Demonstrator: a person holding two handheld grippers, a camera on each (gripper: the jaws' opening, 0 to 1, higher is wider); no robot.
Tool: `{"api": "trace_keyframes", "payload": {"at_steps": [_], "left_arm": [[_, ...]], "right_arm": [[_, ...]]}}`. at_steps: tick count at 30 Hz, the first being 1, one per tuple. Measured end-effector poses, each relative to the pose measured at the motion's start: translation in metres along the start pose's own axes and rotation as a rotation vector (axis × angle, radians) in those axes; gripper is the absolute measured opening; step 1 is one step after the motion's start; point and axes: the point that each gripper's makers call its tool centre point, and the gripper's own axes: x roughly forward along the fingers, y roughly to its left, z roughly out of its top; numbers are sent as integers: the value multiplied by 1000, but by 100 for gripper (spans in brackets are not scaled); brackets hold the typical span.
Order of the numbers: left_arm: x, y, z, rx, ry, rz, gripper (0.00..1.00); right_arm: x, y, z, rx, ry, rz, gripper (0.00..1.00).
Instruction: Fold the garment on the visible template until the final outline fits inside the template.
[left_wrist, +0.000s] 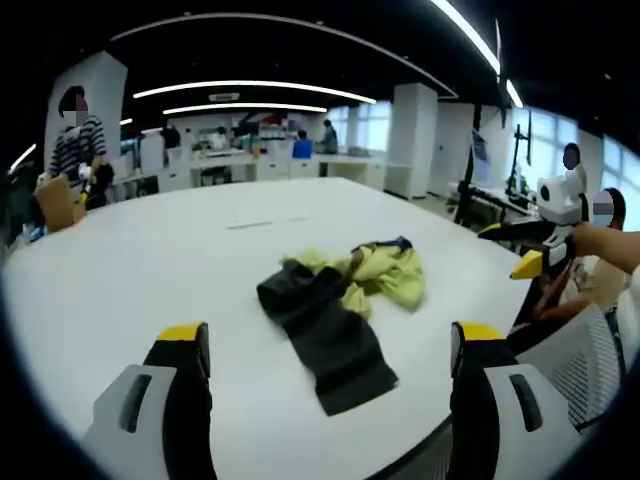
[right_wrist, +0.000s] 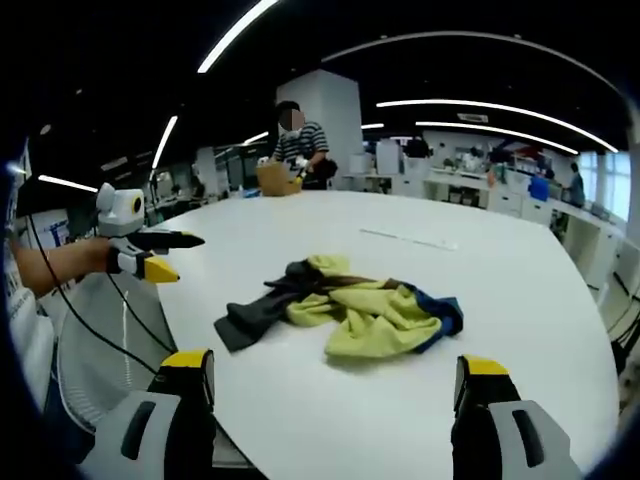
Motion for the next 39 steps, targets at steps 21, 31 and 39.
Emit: {"api": "trace_keyframes", "payload": {"at_steps": [21,31,39], "left_arm": [[-3,1,0,8,1,-3,95],[-1,1,3,6,-7,-8,92],[2,-1,5,33,5,-20,89]], "right_arm": [[0,1,-2,-10,15,7,99],[-1,1,-5,0,18,14,99],[-1,-1,-2,-9,7,8,98]]}}
